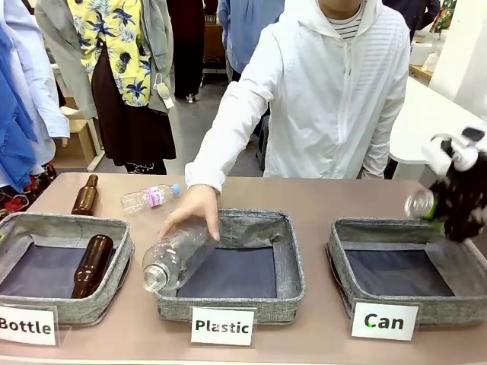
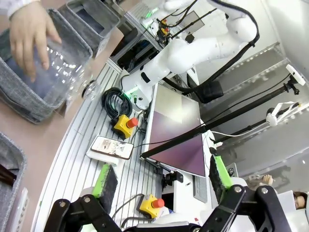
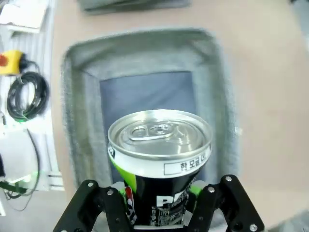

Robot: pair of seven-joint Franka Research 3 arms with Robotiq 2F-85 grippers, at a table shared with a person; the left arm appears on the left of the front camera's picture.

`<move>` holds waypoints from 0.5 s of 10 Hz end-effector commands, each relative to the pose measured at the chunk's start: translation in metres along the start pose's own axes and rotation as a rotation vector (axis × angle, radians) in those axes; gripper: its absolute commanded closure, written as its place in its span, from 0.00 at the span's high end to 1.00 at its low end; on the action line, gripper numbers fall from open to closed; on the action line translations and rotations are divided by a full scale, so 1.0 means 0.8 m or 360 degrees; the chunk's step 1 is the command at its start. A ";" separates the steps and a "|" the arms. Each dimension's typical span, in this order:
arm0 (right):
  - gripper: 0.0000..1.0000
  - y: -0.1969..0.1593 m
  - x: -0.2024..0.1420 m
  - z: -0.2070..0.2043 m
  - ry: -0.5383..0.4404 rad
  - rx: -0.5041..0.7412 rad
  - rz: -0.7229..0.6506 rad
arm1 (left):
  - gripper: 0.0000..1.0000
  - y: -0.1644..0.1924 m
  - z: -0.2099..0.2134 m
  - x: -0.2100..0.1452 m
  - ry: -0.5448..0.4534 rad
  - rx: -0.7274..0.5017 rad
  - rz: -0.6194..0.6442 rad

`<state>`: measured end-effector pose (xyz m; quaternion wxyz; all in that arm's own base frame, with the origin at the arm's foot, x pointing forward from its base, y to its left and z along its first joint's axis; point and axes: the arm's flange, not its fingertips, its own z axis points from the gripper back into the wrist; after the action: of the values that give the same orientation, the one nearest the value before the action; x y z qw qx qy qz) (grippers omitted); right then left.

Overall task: Sort the can waste into the basket.
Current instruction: Pick up the can waste from the table and place it in the right Fabric basket.

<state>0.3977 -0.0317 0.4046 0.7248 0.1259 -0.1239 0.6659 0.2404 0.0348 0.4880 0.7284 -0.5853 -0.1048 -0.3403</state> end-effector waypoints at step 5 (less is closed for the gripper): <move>0.56 0.002 -0.009 -0.024 0.0005 -0.0003 0.0119 | 1.00 -0.003 -0.001 -0.002 0.0011 -0.0010 0.0022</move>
<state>0.3893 -0.0285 0.3843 0.7100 0.1222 -0.1197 0.6831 0.2404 0.0348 0.4880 0.7284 -0.5853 -0.1048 -0.3403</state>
